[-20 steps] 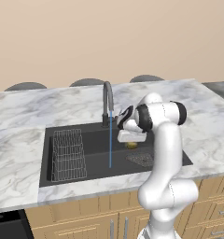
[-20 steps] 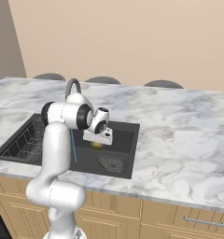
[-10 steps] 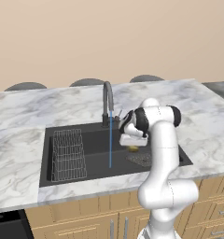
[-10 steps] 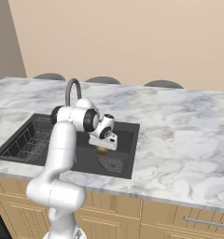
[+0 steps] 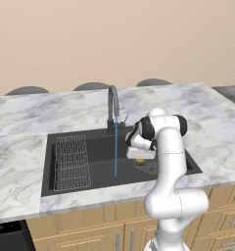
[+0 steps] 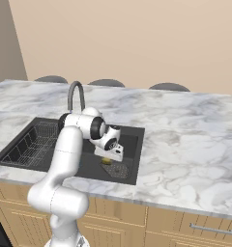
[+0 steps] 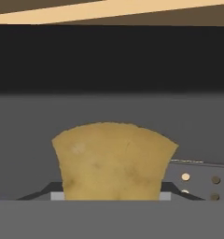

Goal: Soak the sponge with water for a few seconds and then drop it inside the sink.

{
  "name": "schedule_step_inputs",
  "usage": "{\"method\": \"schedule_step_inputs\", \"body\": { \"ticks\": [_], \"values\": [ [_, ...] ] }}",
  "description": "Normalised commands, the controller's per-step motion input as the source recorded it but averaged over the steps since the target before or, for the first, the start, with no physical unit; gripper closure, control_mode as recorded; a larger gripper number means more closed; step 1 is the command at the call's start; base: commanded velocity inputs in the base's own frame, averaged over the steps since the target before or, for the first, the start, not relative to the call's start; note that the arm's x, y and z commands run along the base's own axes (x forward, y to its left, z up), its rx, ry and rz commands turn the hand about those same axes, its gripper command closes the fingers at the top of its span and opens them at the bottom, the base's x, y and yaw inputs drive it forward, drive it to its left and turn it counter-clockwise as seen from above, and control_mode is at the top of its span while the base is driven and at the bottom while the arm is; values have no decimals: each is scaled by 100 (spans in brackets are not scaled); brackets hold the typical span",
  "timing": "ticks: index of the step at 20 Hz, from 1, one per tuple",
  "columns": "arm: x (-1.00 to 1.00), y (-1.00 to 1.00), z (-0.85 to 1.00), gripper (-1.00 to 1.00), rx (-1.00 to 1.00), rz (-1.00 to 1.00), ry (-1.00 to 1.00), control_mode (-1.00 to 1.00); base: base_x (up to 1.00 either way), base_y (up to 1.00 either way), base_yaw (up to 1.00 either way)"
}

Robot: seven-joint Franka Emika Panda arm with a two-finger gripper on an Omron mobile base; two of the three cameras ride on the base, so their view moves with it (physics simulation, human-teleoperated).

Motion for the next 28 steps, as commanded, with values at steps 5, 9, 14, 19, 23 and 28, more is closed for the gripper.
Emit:
{"method": "schedule_step_inputs", "body": {
  "ticks": [5,9,14,19,23,28],
  "values": [
    [0,-1,-30,100,0,0,0,-100,0,0,0],
    [0,0,-8,100,0,0,0,-100,0,0,0],
    [0,0,0,100,0,0,0,-100,0,0,0],
    [0,0,0,-100,0,0,0,-100,0,0,0],
    [0,0,0,-100,0,0,0,-100,0,0,0],
    [0,-4,3,-100,-1,-1,0,-100,0,0,0]
  ]
}}
